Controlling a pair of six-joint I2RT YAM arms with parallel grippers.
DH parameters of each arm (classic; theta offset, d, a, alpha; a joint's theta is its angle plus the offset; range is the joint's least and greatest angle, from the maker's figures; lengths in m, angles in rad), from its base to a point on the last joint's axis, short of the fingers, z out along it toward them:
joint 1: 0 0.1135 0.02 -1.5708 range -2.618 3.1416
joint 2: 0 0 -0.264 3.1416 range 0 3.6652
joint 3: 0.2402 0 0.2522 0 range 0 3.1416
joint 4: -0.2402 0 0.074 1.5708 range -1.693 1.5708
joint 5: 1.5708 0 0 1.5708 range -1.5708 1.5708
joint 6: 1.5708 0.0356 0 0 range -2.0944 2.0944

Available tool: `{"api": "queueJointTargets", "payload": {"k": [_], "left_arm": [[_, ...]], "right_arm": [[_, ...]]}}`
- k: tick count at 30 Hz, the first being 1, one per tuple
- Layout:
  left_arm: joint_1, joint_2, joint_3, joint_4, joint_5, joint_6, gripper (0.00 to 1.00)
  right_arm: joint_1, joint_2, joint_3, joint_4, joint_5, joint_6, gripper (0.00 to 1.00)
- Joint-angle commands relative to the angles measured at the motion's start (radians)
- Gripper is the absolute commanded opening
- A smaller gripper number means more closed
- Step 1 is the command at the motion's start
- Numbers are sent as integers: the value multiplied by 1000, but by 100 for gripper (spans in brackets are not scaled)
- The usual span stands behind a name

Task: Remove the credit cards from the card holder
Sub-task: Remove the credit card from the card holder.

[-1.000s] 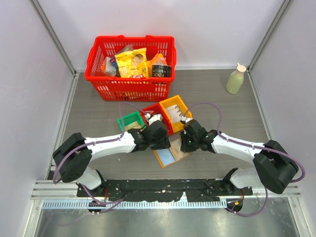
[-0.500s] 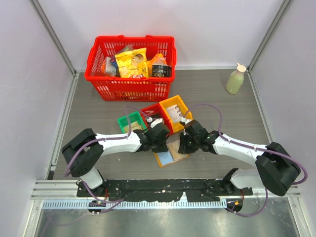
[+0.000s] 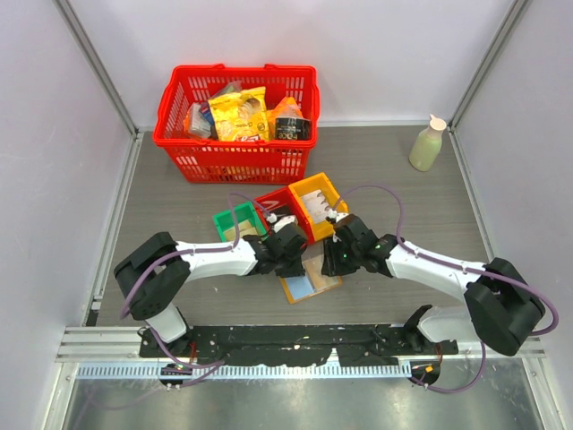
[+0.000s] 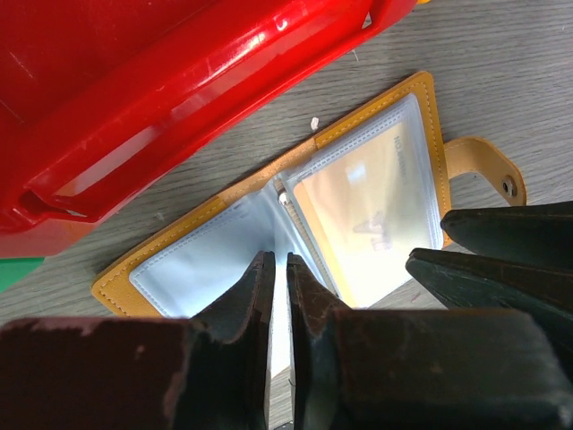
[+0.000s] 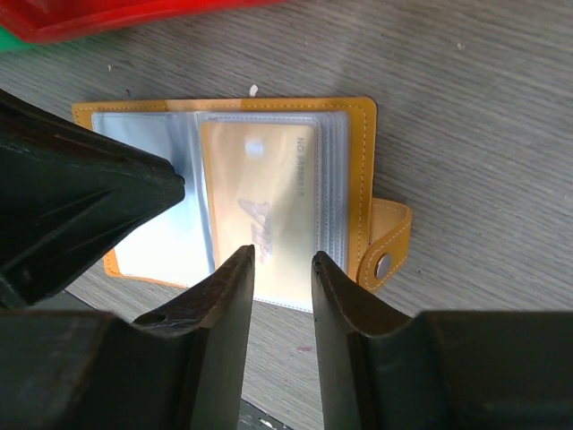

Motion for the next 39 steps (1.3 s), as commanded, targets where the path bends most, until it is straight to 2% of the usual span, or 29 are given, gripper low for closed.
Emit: {"api": "queueJointTargets", "payload": {"k": [1, 9, 15, 23, 37, 39], "left_arm": [[5, -5, -11, 11, 7, 0, 13], [5, 18, -2, 27, 32, 9, 11], [5, 28, 0, 39, 46, 9, 10], [5, 28, -2, 43, 53, 12, 9], [5, 24, -6, 47, 53, 10, 8], [5, 16, -11, 45, 50, 7, 8]], "right_arm": [[-2, 13, 46, 13, 7, -15, 38], [-2, 51, 37, 24, 12, -13, 43], [-2, 53, 40, 35, -39, -13, 43], [0, 1, 60, 16, -59, -4, 39], [-3, -39, 86, -19, -54, -15, 39], [-2, -27, 80, -16, -38, -18, 36]]}}
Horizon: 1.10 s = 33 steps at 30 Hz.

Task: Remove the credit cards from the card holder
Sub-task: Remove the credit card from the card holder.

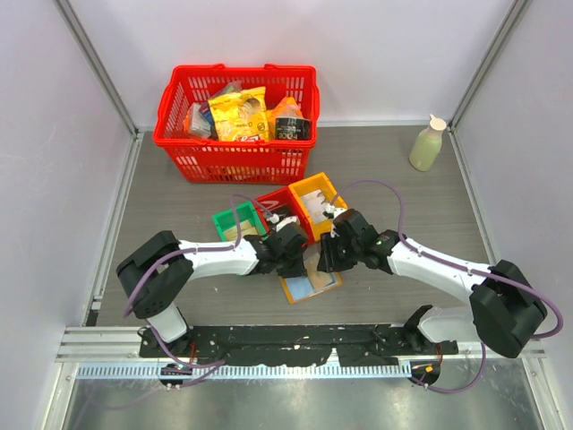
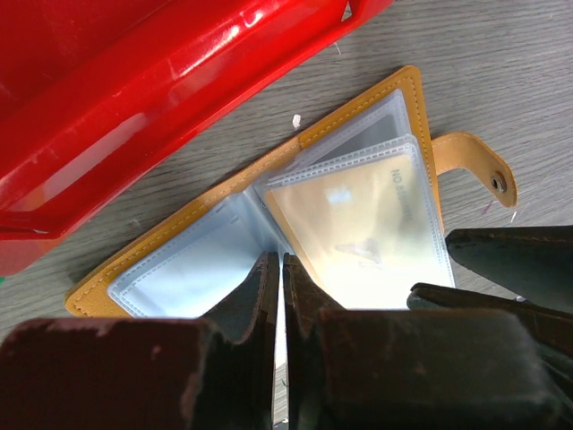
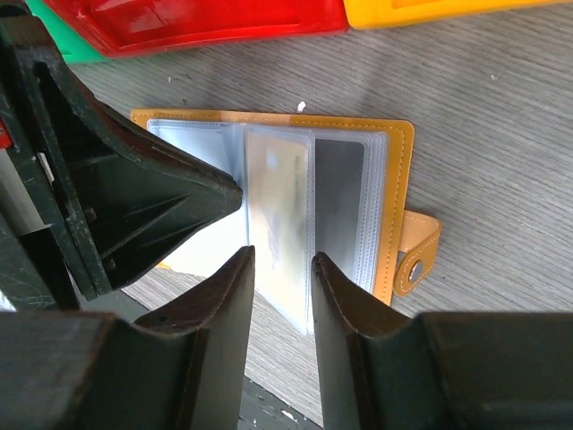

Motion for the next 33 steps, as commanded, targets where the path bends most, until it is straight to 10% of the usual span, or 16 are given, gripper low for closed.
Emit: {"api": "queueJointTargets", "payload": {"k": [1, 24, 33], "left_arm": [[2, -7, -14, 10, -2, 2, 8], [2, -150, -67, -13, -92, -24, 9], [12, -240, -115, -28, -134, -39, 10]], "right_arm": [[-2, -7, 17, 16, 13, -11, 33], [-1, -39, 4, 110, -129, -4, 39], [-2, -5, 3, 159, -197, 8, 13]]}}
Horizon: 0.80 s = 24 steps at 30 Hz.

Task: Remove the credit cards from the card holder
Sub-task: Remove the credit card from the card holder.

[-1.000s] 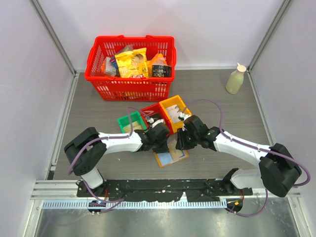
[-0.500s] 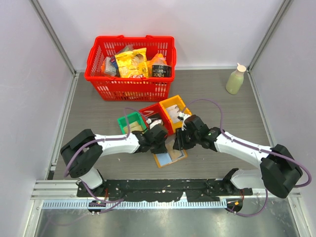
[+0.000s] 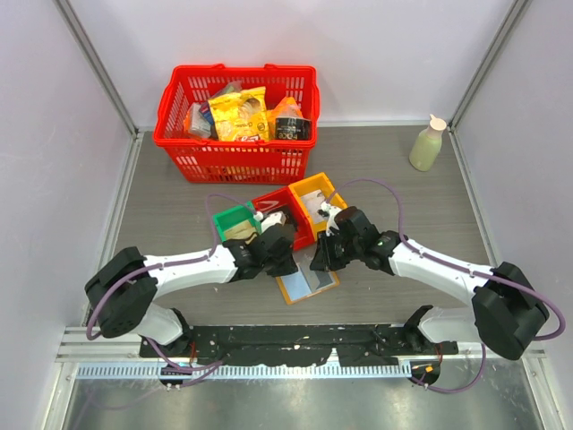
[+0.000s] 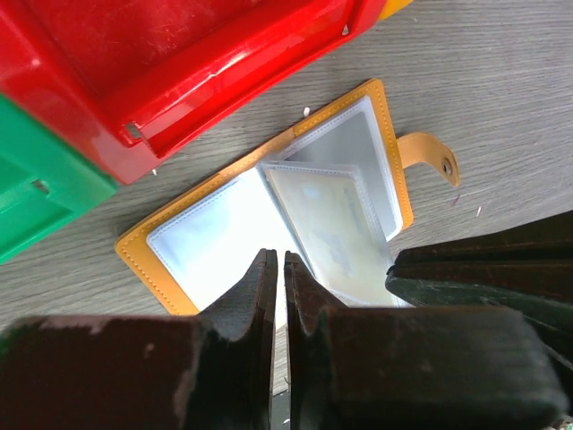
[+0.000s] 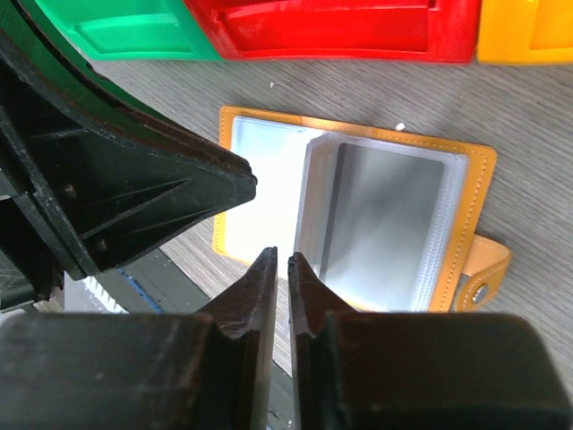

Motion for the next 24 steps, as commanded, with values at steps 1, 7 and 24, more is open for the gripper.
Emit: {"api": "queueJointTargets", "payload": {"k": [1, 7, 24], "left_arm": [[9, -46, -33, 3, -40, -17, 10], [12, -59, -50, 18, -36, -27, 11], [12, -135, -100, -3, -54, -58, 13]], "right_arm": [[-1, 22, 8, 80, -61, 11, 12], [1, 49, -5, 100, -55, 22, 1], [1, 129, -23, 200, -248, 19, 26]]}}
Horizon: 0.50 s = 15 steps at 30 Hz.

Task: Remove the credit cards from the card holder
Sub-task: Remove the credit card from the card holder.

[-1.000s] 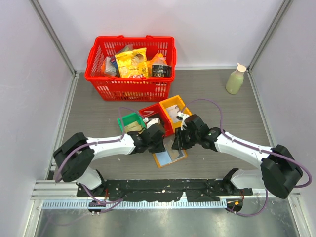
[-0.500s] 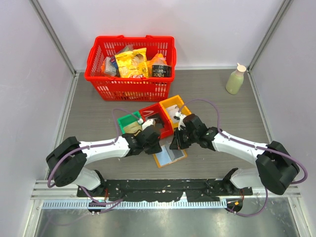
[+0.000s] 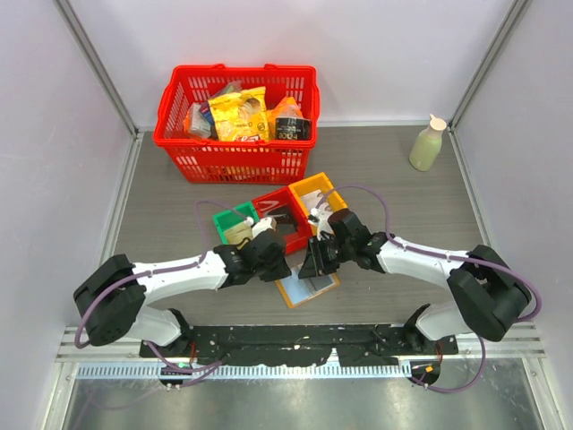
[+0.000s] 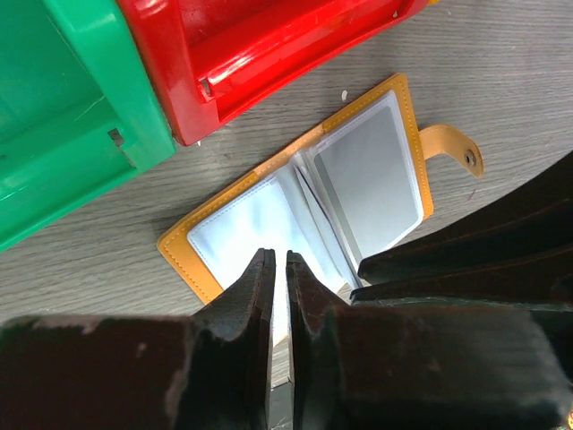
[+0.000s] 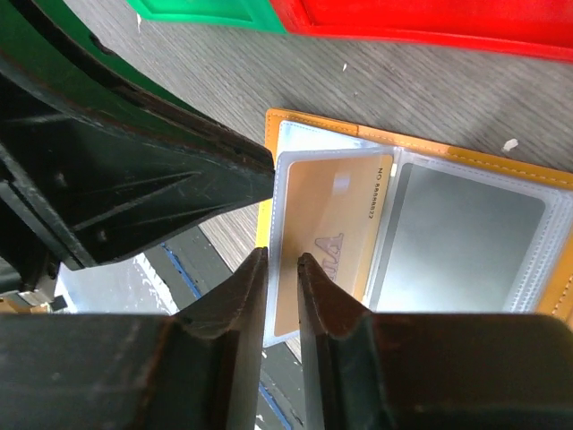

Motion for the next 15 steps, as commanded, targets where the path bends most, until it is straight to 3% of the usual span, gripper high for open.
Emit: {"api": "queueJointTargets", "payload": {"k": [1, 5, 8, 12, 15], "left_arm": [[5, -57, -14, -11, -42, -16, 13], [7, -80, -18, -33, -50, -16, 14], [5, -94, -13, -59, -54, -13, 15], [5, -134, -13, -80, -70, -14, 16], [7, -139, -14, -64, -54, -8, 15]], "right_arm": [[1, -7, 8, 5, 13, -29, 27], [1, -33, 7, -48, 64, -60, 43], [1, -47, -16, 20, -61, -52, 59], [0, -65, -18, 22, -55, -74, 66], [1, -61, -16, -12, -10, -86, 63]]}}
